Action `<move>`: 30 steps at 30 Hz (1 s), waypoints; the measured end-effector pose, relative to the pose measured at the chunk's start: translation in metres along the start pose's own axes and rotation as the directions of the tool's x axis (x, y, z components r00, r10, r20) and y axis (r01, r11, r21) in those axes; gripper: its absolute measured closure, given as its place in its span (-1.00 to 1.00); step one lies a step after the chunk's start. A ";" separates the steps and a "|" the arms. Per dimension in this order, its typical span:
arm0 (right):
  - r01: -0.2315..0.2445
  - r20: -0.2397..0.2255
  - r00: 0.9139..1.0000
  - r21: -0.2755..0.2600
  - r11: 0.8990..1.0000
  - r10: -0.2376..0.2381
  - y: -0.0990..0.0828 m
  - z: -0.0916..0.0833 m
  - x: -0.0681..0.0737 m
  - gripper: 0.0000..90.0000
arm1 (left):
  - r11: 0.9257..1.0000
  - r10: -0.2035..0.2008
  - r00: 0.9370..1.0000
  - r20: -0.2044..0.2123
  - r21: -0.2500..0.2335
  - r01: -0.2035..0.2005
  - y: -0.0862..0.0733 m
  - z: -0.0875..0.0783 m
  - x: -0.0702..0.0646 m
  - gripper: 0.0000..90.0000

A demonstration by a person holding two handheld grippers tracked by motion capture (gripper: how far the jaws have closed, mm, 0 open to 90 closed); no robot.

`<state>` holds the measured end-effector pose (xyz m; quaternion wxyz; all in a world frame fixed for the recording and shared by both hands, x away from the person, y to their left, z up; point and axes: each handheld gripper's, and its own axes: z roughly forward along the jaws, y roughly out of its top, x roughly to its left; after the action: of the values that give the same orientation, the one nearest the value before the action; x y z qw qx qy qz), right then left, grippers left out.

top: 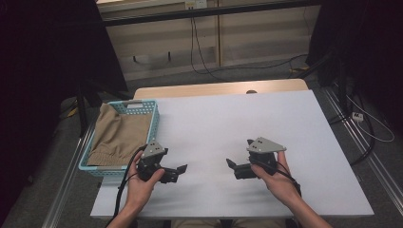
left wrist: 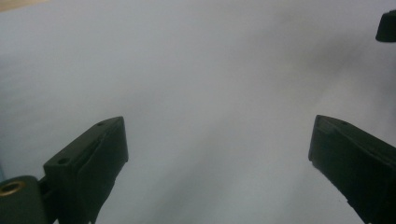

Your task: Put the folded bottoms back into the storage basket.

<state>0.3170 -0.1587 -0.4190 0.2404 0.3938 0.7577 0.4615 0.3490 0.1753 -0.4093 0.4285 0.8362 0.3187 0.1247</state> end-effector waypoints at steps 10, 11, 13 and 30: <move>-0.024 0.036 0.999 -0.001 1.000 0.024 -0.014 -0.021 -0.013 -0.94 | 1.000 -0.021 1.000 -0.008 -0.001 0.021 -0.009 0.002 -0.002 -0.89; -0.022 0.041 0.999 -0.001 1.000 0.022 -0.016 -0.023 -0.014 -0.94 | 1.000 -0.032 0.999 -0.007 -0.002 0.032 -0.010 0.002 -0.002 -0.89; -0.024 0.048 0.999 0.004 1.000 0.024 -0.020 -0.028 -0.017 -0.94 | 1.000 -0.030 0.999 -0.014 0.005 0.030 -0.012 0.001 -0.001 -0.89; -0.045 0.147 0.988 0.011 0.999 0.043 -0.044 -0.060 -0.038 -0.93 | 1.000 -0.016 0.999 -0.043 -0.021 0.015 -0.023 -0.004 -0.005 -0.85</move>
<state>0.2791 -0.2321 -0.4305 0.2823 0.4450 0.7326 0.4309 0.3334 0.1847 -0.4248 0.4311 0.8263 0.3331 0.1427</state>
